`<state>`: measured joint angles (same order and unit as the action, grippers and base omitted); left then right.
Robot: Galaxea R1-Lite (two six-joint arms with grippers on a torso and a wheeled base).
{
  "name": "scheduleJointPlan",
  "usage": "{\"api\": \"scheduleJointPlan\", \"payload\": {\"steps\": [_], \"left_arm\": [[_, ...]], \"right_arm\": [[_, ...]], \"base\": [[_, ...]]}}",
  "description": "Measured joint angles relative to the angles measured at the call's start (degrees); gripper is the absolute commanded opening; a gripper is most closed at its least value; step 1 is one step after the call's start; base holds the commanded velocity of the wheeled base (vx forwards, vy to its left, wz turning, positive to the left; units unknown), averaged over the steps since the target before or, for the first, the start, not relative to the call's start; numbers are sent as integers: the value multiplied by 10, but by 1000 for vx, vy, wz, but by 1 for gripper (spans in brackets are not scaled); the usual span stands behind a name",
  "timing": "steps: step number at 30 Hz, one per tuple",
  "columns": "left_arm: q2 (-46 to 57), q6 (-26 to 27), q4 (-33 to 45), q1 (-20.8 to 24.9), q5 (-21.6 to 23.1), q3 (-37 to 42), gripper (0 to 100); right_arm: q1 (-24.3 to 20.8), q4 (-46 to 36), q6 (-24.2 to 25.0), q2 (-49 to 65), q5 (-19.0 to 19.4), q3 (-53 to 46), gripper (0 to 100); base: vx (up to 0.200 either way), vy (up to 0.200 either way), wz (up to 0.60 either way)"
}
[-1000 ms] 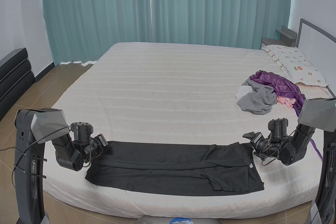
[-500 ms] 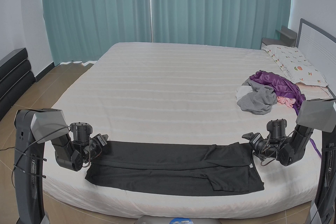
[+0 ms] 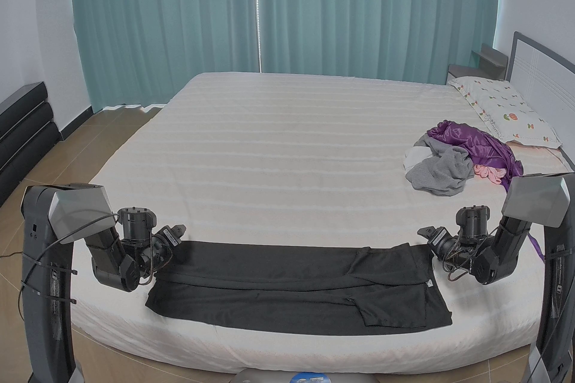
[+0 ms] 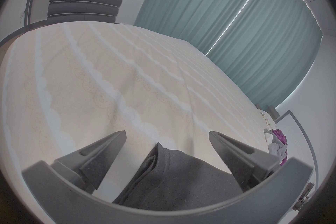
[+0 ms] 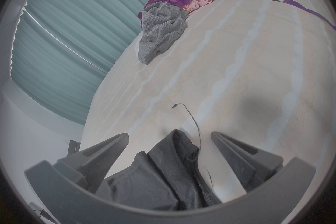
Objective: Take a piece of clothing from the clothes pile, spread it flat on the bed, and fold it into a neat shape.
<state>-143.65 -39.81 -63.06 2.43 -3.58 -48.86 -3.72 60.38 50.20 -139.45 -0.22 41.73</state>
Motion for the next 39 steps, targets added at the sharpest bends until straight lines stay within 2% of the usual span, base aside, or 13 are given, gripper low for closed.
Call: {"api": "scheduleJointPlan", "payload": {"steps": [1,2,11,19,20,30,35,39], "left_arm": [[0,0,0,0,0,0,100],[1,0,0,0,0,0,100],[2,0,-4,0,0,6,100],[7,3,-48,0,-4,26,100],[8,3,-57,0,-4,29,100],[12,6,-84,2,-4,58,100],[21,4,-84,1,-4,75,100],[29,4,-85,0,-4,90,100]], "right_arm": [[-1,1,-2,-3,-1,3,100],[-1,1,-6,-6,-2,7,0],[-6,3,-17,-24,-3,20,0],[-4,3,-16,-26,-11,21,0],[-4,4,-16,-26,-12,21,100],[3,39,-4,-22,-12,5,100],[15,48,38,-2,0,-19,100],[19,50,56,12,19,-41,100]], "base": [[0,0,0],[0,0,0],[0,0,0],[0,0,0],[0,0,0],[0,0,0],[0,0,0],[-200,0,0]]}}
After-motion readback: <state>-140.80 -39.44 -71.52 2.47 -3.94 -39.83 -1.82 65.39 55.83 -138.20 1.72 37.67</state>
